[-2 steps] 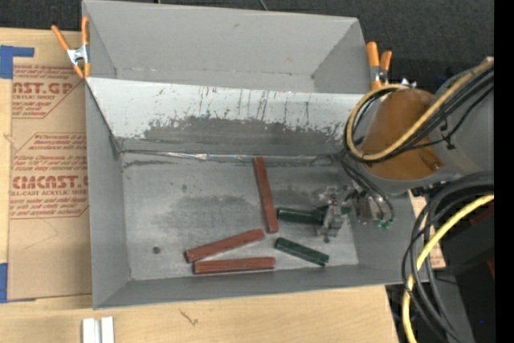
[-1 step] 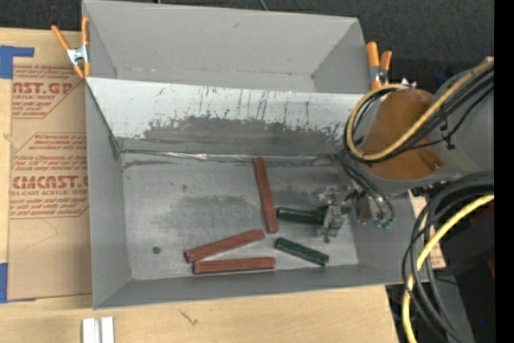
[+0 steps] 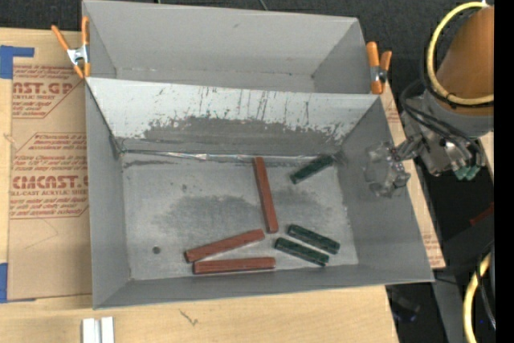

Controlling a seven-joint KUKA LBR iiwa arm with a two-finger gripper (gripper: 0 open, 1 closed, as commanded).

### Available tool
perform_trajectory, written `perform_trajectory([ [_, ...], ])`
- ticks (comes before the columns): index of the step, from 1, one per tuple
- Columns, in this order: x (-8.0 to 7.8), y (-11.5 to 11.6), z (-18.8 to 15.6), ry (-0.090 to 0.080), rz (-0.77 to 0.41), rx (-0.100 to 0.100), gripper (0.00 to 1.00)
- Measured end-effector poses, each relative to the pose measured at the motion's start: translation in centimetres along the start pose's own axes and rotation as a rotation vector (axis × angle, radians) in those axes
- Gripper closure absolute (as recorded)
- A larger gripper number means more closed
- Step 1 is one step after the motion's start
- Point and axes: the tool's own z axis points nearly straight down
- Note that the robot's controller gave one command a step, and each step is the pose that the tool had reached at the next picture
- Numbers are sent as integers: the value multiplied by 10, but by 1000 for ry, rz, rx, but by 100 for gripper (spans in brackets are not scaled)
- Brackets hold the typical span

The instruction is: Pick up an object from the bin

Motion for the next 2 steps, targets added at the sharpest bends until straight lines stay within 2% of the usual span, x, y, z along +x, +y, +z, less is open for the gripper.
perform_trajectory([
  [1,2,-7,-60,-9,-65,5,100],
  [2,10,13,5,-7,-111,3,100],
])
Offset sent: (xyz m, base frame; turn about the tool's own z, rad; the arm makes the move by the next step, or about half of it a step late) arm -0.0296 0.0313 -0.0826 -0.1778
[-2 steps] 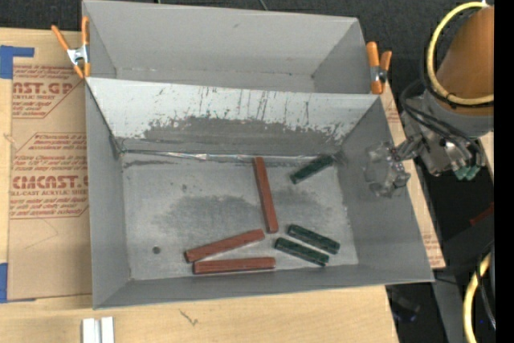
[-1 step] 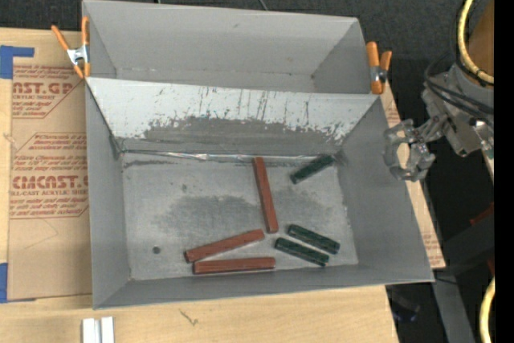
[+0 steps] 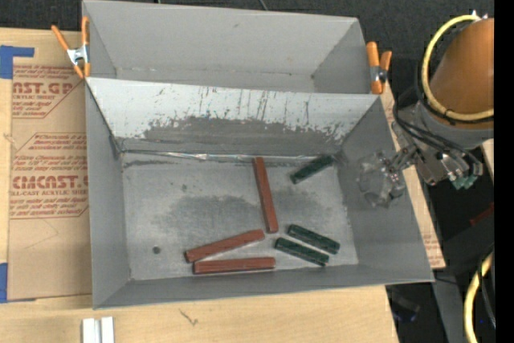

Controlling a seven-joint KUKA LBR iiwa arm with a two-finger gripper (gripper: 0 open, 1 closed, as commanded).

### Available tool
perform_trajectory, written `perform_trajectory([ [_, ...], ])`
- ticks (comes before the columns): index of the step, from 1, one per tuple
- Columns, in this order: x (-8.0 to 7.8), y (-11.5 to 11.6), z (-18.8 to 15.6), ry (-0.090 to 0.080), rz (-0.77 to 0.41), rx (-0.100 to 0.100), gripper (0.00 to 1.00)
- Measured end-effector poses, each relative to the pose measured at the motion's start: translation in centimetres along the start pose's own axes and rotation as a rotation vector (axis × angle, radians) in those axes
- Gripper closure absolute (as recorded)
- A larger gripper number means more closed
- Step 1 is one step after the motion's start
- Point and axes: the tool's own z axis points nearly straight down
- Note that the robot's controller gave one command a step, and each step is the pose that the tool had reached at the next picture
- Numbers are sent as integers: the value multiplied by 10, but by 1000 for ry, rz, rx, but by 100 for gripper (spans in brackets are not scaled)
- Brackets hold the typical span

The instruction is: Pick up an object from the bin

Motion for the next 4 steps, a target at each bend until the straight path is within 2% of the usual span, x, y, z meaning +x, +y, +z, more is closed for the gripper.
perform_trajectory([
  [1,-27,9,69,5,17,-3,0],
  [2,-27,9,69,5,17,-3,0],
  [3,-13,32,115,-1,-16,0,0],
  [4,-10,53,185,7,143,-2,100],
])
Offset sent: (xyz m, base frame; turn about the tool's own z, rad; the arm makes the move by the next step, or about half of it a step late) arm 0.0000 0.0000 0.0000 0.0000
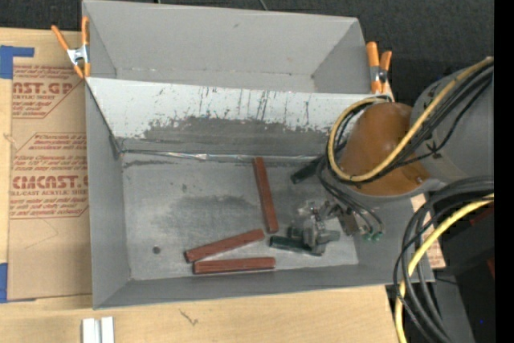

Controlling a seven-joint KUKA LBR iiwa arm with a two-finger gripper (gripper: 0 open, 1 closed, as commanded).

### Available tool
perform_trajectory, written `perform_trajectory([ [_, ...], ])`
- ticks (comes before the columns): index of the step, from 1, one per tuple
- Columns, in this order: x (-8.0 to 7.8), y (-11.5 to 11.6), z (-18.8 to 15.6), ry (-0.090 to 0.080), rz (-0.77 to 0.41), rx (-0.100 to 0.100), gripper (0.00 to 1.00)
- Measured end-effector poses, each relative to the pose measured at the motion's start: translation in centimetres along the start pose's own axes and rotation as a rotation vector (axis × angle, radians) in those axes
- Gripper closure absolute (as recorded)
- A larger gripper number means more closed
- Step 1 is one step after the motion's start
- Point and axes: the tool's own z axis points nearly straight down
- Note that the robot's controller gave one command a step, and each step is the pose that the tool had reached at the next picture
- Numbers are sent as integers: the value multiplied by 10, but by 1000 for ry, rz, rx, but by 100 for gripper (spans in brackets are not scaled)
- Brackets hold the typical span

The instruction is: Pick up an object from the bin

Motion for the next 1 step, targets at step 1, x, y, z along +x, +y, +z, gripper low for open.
perform_trajectory([
  [1,0,0,0,0,0,0,100],
])
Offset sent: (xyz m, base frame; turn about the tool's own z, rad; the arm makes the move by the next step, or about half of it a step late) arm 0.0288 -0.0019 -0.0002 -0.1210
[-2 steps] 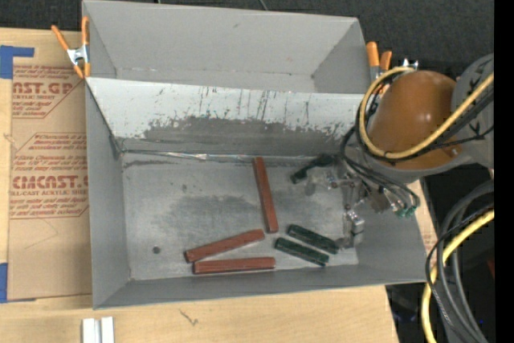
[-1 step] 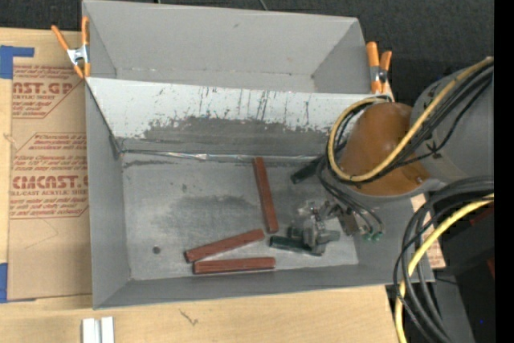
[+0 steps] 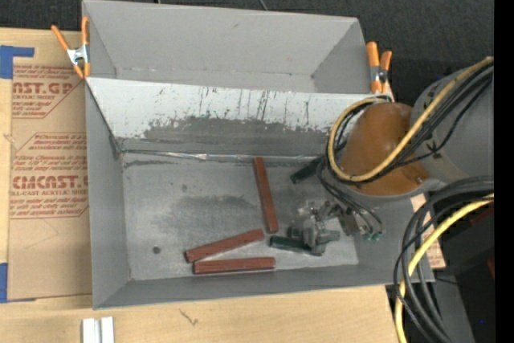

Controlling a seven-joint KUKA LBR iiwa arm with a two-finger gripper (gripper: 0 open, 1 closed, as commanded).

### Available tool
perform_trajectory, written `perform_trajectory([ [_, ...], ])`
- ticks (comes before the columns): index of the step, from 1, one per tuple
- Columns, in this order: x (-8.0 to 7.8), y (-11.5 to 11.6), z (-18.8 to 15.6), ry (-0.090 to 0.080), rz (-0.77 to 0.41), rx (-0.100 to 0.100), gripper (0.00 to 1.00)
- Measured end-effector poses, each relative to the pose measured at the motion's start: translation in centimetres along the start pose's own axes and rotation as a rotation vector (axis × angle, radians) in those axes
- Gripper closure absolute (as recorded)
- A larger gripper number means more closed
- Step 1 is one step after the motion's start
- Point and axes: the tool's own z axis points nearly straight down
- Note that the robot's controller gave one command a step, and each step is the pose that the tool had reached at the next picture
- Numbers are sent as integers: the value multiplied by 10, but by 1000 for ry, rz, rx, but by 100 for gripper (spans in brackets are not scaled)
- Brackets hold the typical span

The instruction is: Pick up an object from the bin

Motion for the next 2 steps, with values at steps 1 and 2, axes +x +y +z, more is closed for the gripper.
perform_trajectory([
  [1,-29,-6,0,-3,-122,1,0],
  [2,-29,-6,0,-1,-121,0,100],
])
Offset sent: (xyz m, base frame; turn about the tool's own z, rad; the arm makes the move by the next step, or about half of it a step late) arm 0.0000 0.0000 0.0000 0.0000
